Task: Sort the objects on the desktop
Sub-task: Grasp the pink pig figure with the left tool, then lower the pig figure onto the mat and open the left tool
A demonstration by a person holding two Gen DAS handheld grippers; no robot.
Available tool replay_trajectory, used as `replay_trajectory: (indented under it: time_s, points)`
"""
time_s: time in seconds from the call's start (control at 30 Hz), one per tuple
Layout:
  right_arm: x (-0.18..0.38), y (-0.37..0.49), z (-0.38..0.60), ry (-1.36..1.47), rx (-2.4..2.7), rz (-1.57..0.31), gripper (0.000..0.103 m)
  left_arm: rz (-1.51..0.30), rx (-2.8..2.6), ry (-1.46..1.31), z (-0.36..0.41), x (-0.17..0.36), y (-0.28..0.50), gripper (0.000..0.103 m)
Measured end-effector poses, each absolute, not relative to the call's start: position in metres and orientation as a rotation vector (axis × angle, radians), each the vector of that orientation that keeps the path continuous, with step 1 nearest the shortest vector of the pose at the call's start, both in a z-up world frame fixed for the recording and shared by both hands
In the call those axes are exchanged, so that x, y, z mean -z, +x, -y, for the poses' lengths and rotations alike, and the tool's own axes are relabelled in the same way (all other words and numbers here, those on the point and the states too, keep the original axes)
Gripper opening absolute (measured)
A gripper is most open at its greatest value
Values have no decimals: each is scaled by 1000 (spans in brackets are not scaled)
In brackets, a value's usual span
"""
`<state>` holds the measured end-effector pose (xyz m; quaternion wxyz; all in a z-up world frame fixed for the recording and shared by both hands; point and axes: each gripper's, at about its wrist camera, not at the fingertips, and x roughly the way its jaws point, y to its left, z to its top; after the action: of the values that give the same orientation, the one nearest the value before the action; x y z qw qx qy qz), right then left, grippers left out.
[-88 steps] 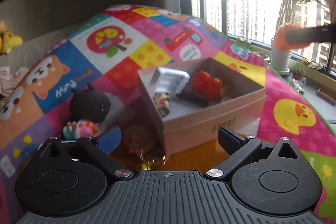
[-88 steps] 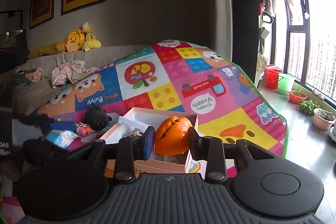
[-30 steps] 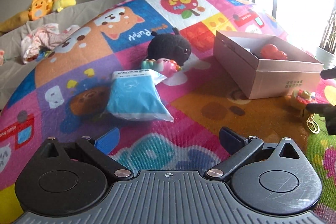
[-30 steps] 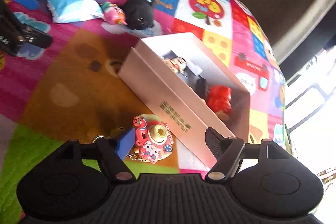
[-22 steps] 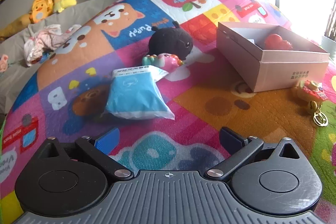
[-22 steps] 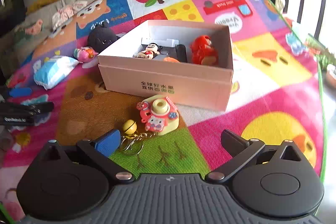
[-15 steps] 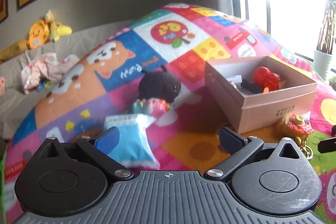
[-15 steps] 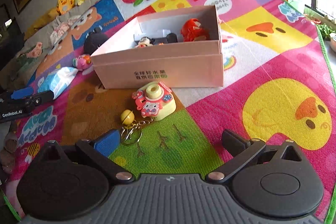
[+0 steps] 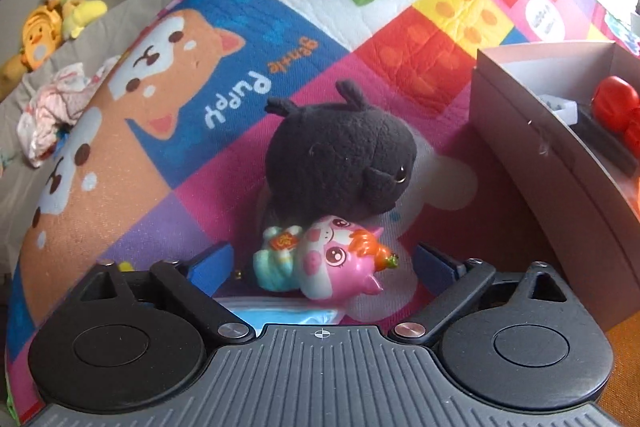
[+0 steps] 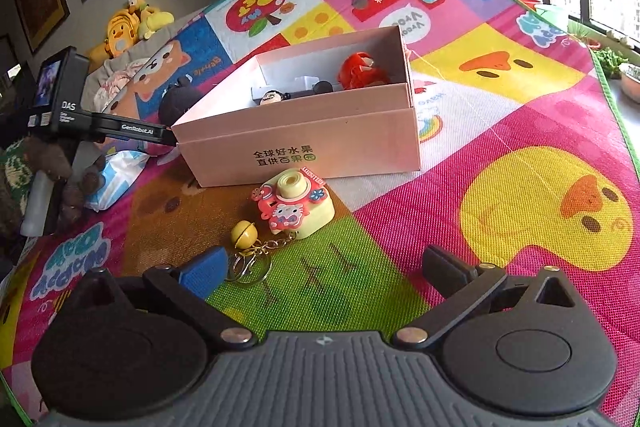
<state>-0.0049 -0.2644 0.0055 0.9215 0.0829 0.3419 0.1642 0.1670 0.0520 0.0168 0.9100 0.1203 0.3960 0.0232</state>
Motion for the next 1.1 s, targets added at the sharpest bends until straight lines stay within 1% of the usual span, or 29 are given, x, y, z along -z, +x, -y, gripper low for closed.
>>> replay_trajectory:
  time_s: [0.03, 0.07, 0.1, 0.2, 0.27, 0.43, 0.6, 0.7, 0.9, 0.97, 1.1]
  points:
    - [-5, -5, 265, 174, -338, -701, 103, -819, -45, 247, -52, -15, 168, 86]
    - [-5, -4, 266, 179, -340, -700, 103, -813, -47, 251, -51, -16, 166, 78]
    - [-5, -5, 267, 183, -341, -699, 103, -809, -51, 262, -50, -16, 163, 78]
    - [-5, -4, 268, 190, -343, -698, 103, -781, -51, 326, -43, -18, 147, 73]
    - [-5, -4, 268, 190, -343, -698, 103, -758, -43, 337, -39, -23, 129, 72]
    - [-5, -4, 267, 184, -341, -699, 103, -652, 70, 286, -22, -48, 52, 72]
    - [-5, -4, 265, 170, -334, -699, 103, -632, 192, 217, -3, -50, -17, 73]
    - [-5, -4, 262, 152, -327, -703, 103, -635, 234, 191, 7, -41, -35, 76]
    - [-5, -4, 254, 101, -310, -712, 103, -655, 235, 156, 8, -27, -40, 86]
    - [-5, -4, 254, 98, -309, -713, 103, -661, 245, 138, 4, -26, -43, 94]
    - [-5, -4, 253, 89, -307, -715, 103, -706, 270, 102, 0, -17, -46, 94]
